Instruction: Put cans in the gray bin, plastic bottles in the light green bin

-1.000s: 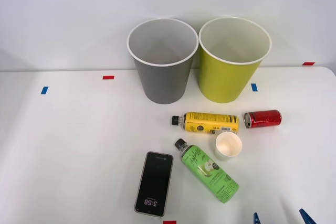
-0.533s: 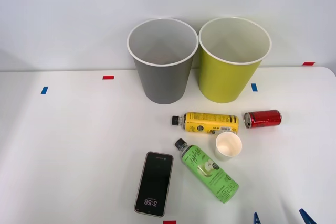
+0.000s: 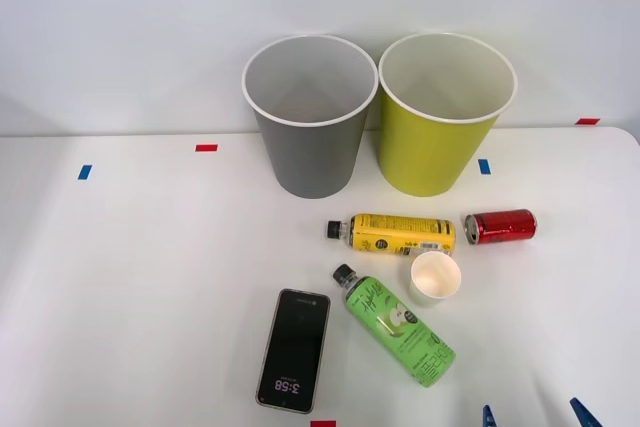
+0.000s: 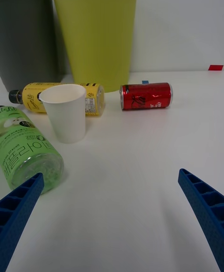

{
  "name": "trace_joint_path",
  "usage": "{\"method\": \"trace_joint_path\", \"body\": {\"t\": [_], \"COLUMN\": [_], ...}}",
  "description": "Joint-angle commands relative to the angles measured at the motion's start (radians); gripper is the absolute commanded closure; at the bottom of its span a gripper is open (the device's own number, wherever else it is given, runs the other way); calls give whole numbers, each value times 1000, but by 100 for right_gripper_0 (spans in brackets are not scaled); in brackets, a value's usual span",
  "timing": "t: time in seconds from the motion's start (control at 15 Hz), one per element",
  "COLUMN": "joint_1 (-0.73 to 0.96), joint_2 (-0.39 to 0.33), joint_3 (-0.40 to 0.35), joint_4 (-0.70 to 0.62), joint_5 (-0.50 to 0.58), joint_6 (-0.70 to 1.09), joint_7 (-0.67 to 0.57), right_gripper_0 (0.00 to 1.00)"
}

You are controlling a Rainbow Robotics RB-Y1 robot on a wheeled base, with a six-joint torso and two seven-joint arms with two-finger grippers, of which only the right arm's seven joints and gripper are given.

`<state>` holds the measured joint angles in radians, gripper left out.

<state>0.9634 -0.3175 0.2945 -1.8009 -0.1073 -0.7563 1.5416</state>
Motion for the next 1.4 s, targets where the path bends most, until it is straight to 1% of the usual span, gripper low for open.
{"method": "trace_joint_path", "body": {"t": [0.07,1.4], "joint_1": [0,0], "joint_2": [0,0], "joint_3": [0,0], "joint_4": [0,0], "joint_5": [0,0], "joint_6": [0,0], "joint_7": [0,0], "right_gripper_0": [0,0]}}
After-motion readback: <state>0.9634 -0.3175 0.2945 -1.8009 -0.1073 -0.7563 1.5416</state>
